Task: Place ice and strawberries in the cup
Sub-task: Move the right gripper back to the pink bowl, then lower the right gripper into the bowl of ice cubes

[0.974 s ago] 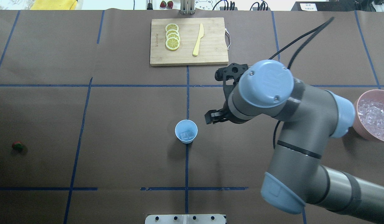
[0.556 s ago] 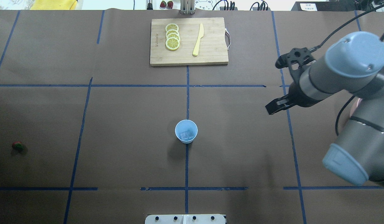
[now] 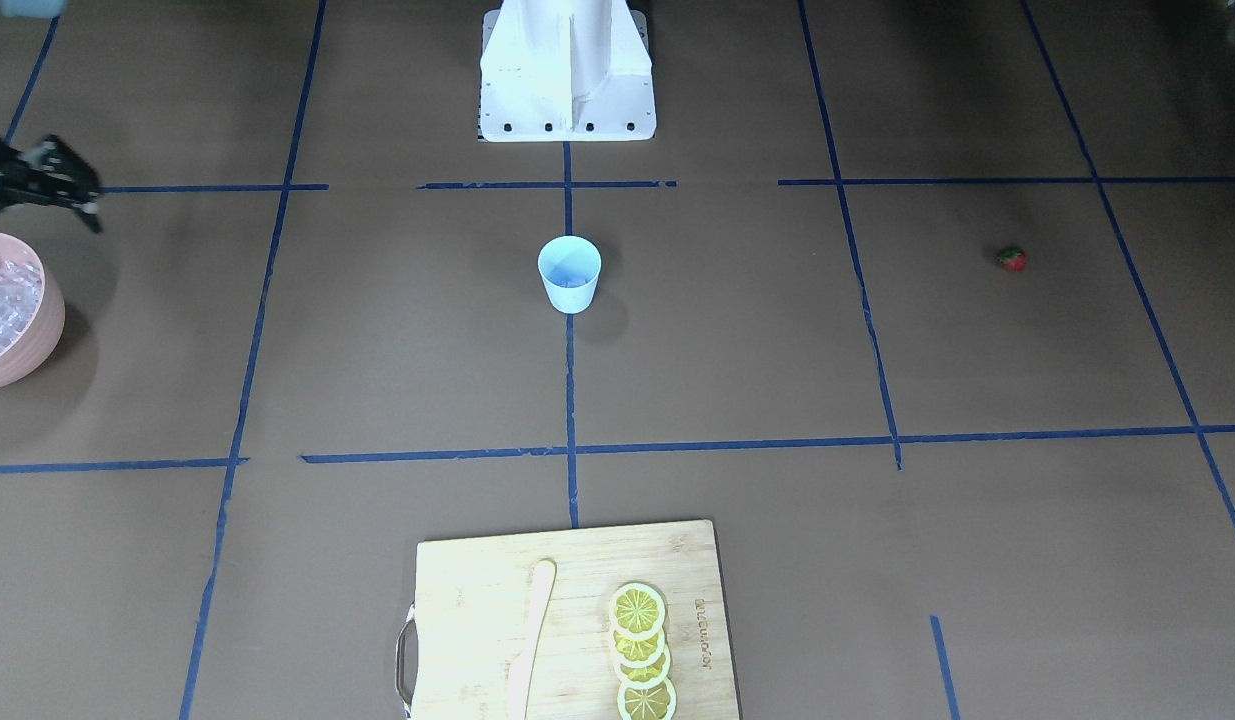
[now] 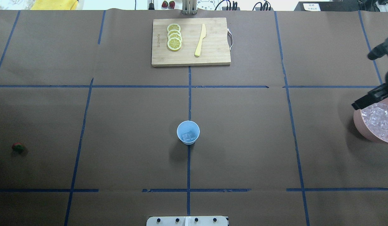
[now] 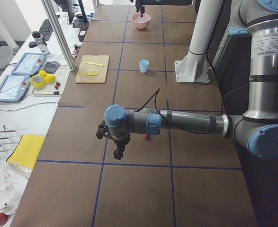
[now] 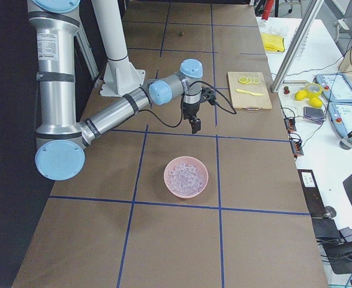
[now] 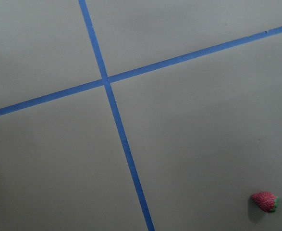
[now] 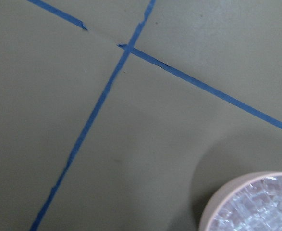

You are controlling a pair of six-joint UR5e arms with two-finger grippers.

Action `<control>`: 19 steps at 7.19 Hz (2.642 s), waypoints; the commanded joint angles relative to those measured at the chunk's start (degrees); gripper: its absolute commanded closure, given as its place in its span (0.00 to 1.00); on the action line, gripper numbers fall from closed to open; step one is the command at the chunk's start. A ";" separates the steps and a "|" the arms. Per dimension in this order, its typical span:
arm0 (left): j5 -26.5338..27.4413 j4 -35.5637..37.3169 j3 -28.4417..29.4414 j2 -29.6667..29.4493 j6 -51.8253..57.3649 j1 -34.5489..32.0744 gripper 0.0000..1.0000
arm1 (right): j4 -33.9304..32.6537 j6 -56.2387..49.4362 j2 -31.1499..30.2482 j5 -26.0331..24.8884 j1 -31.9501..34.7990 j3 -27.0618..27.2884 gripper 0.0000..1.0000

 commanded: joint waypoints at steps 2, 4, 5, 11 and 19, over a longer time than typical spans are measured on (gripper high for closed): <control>0.00 0.00 -0.13 0.00 -0.01 0.00 0.00 | 0.46 -14.81 -7.34 4.00 10.95 -2.07 0.02; 0.00 0.00 -0.13 0.00 0.08 0.00 0.00 | 10.57 -13.51 -7.26 3.83 10.88 -9.95 0.03; 0.00 0.00 -0.04 0.00 0.08 0.00 0.00 | 16.57 -8.72 -7.08 3.74 10.79 -13.48 0.03; 0.00 0.00 -0.21 0.00 0.08 0.00 0.00 | 45.07 10.49 -10.24 -1.17 2.45 -26.93 0.07; -0.09 0.00 -0.22 0.00 0.08 0.00 0.00 | 46.17 9.61 -9.63 -2.94 2.26 -28.02 0.84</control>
